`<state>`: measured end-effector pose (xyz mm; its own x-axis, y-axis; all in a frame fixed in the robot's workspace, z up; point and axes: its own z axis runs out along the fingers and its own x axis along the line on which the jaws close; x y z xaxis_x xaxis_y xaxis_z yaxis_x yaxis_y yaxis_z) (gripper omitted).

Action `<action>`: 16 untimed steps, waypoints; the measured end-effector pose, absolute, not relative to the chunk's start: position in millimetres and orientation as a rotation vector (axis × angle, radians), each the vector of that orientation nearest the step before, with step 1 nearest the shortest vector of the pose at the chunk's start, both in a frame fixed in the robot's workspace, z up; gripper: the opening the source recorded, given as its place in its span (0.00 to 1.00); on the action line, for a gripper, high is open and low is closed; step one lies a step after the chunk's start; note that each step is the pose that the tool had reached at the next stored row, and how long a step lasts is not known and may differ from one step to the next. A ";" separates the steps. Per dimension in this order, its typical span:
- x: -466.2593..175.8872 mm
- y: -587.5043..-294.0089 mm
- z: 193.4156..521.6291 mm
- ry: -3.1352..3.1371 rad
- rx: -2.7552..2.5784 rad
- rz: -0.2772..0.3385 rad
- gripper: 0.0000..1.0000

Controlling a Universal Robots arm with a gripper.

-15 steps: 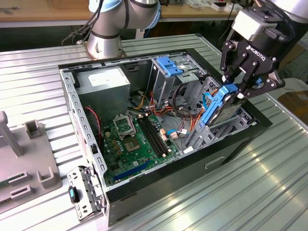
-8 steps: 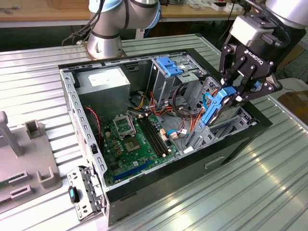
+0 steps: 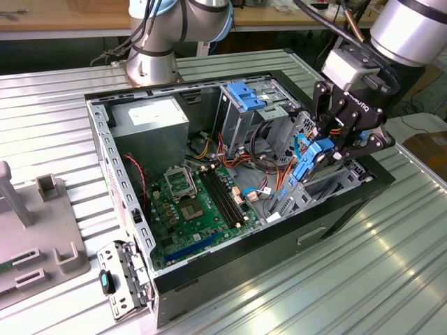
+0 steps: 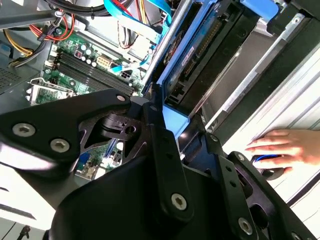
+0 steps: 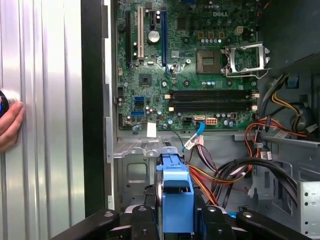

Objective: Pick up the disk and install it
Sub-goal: 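Insert the disk into the insertion slot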

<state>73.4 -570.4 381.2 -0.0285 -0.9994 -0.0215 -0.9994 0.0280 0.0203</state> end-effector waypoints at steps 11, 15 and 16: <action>73.4 -570.4 375.8 2.252 -2.189 0.046 0.44; 79.6 -570.4 375.6 2.252 -2.189 0.046 0.44; 82.4 -570.4 375.7 2.252 -2.189 0.046 0.44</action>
